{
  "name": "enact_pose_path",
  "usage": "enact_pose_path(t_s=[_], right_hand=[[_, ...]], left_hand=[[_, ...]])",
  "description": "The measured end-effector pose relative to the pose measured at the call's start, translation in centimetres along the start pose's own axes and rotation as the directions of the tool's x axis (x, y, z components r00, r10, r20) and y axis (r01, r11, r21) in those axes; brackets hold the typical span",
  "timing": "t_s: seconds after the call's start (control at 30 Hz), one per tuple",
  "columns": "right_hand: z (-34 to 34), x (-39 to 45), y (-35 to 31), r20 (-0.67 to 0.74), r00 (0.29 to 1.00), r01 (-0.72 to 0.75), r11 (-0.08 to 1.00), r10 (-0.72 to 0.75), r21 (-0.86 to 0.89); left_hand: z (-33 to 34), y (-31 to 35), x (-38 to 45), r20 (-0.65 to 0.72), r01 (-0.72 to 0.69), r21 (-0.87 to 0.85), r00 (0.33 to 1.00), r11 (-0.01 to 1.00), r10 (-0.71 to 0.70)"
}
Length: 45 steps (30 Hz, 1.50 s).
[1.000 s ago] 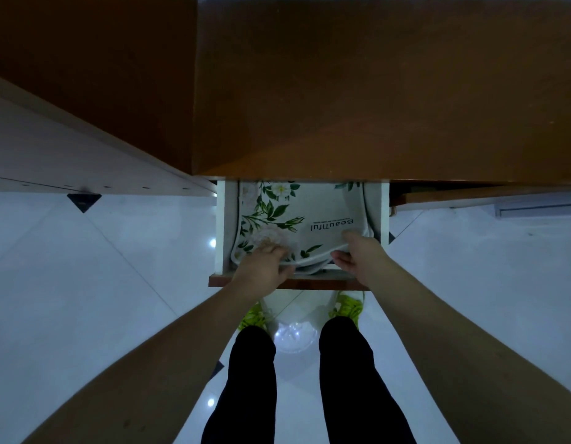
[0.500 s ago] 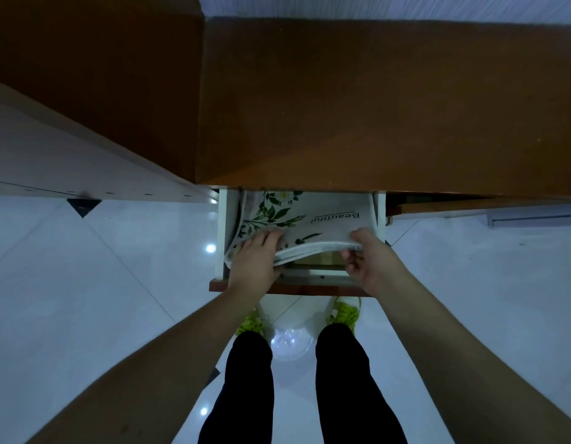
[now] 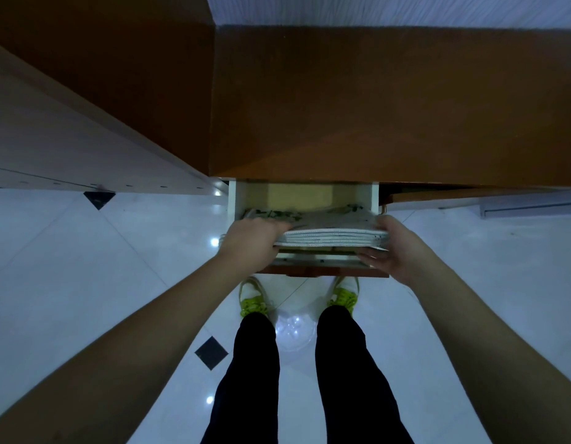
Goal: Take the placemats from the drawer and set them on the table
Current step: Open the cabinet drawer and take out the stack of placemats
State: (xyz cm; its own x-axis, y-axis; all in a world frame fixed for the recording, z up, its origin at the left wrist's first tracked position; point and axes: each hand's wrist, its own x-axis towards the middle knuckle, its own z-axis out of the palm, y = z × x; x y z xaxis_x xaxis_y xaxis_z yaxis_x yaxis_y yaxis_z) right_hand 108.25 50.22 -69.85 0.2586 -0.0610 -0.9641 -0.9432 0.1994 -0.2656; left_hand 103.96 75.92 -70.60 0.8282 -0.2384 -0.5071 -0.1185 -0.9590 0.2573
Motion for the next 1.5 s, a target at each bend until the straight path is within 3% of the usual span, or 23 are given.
enact_pose_path(t_s=[0.13,0.3,0.4,0.47,0.53,0.57,0.6,0.67,0.73,0.8,0.97,1.07,1.27,1.4,1.5], right_hand=[[-2.1,0.1,-1.1,0.058,0.989,-0.143,0.987,0.139,0.069],[-2.9,1.3,-0.8,0.048,0.982,-0.178,0.978,0.184,-0.106],[-2.4,1.8,-0.3,0.052,0.975,-0.204,0.96,0.217,-0.191],[-2.1,2.0,-0.1,0.038,0.972,-0.218,0.951,0.232,-0.22],[-2.2,2.2,-0.1,0.037,0.968,-0.232,0.945,0.247,-0.23],[-2.2,2.3,-0.1,0.041,0.965,-0.241,0.94,0.258,-0.241],[-2.4,2.4,-0.1,0.045,0.961,-0.252,0.933,0.272,-0.259],[-2.6,2.4,-0.1,0.037,0.954,-0.275,0.915,0.298,-0.295],[-2.8,2.7,0.0,0.031,0.948,-0.294,0.906,0.317,-0.304],[-2.7,3.1,0.1,0.018,0.943,-0.311,0.898,0.333,-0.313],[-2.3,3.9,1.3,-0.039,0.958,-0.279,0.889,0.285,-0.362],[-2.6,4.2,2.2,-0.055,0.952,-0.298,0.873,0.301,-0.387],[-3.1,3.4,3.8,-0.111,0.958,-0.285,0.854,0.263,-0.436],[-3.5,2.5,4.3,-0.091,0.971,-0.237,0.849,0.22,-0.472],[-4.2,0.9,4.8,-0.035,0.978,-0.202,0.886,0.207,-0.417]], left_hand=[[-1.4,1.3,-0.9,0.08,-0.057,0.041,0.995,0.998,0.054],[0.5,1.8,-1.0,0.13,0.014,-0.013,0.991,1.0,-0.012],[1.0,0.3,-0.6,0.182,0.074,-0.107,0.982,0.992,-0.053],[0.5,-0.3,-0.7,0.291,0.125,-0.274,0.956,0.954,-0.041],[-0.5,-0.3,-1.0,0.361,0.291,-0.536,0.927,0.792,-0.096],[-0.5,-0.7,-0.8,0.362,0.415,-0.667,0.907,0.62,-0.218],[-0.2,-1.5,-0.4,0.363,0.515,-0.748,0.846,0.419,-0.391],[0.7,-3.9,-0.2,0.447,0.639,-0.763,0.631,0.097,-0.634],[1.2,-5.0,-0.7,0.672,0.749,-0.643,0.452,-0.158,-0.587],[1.5,-4.6,-1.2,0.823,0.796,-0.525,0.385,-0.3,-0.418],[2.8,-4.3,-1.8,0.879,0.835,-0.464,0.393,-0.297,-0.269],[3.8,-4.7,-2.2,0.863,0.853,-0.468,0.384,-0.232,-0.329],[4.1,-3.6,-3.2,0.833,0.837,-0.502,0.399,-0.217,-0.384],[4.4,-3.1,-4.5,0.787,0.806,-0.563,0.455,-0.184,-0.416],[4.4,-2.6,-6.3,0.738,0.722,-0.655,0.548,-0.221,-0.395]])
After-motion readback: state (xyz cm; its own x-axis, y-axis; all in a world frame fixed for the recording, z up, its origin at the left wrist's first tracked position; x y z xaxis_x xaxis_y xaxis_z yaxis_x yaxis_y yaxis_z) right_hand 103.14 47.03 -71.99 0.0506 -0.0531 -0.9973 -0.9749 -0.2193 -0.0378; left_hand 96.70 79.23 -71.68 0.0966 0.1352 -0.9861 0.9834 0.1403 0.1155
